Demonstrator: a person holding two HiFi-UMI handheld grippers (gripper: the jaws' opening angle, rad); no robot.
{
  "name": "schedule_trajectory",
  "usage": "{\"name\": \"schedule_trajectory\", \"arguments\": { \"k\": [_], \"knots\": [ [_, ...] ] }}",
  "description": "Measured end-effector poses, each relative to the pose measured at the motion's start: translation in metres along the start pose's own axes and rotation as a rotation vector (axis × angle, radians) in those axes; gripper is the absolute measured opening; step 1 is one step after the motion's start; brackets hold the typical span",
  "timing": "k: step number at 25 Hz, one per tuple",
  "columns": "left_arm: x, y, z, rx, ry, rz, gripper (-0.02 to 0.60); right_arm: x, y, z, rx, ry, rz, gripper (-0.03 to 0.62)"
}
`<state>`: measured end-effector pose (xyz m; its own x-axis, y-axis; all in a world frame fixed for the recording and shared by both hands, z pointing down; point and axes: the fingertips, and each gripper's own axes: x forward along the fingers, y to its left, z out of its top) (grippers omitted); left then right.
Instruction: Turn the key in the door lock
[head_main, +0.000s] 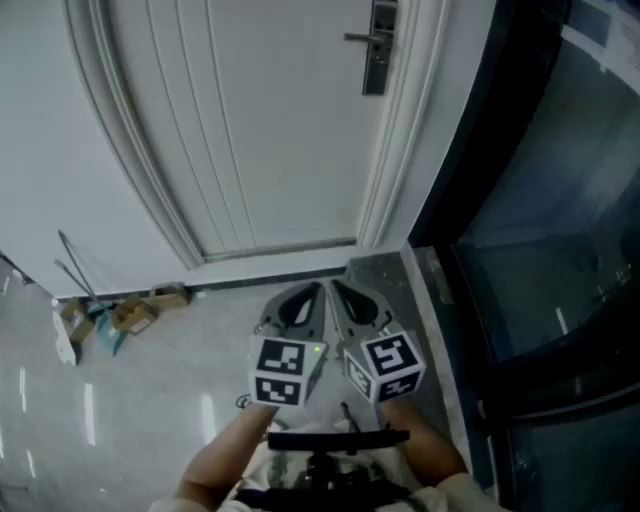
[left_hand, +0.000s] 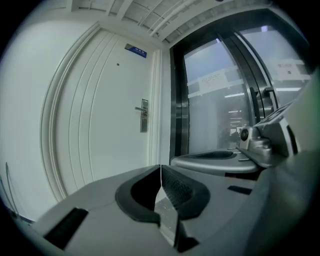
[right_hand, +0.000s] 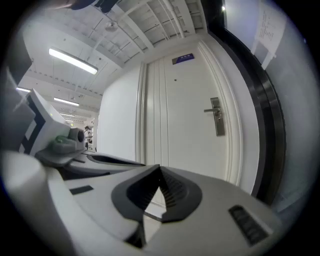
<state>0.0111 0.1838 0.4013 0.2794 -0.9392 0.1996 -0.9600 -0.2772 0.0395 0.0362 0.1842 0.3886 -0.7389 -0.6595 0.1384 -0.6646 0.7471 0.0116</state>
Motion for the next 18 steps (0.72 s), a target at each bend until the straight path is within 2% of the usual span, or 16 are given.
{"name": "schedule_trajectory", "arguments": {
  "k": [18],
  "knots": [
    [0.017,-0.029,0.005,0.011,0.002,0.004,0.02,-0.016,-0.027,0.003,0.011,-0.016,-0.024,0.008]
  ]
}}
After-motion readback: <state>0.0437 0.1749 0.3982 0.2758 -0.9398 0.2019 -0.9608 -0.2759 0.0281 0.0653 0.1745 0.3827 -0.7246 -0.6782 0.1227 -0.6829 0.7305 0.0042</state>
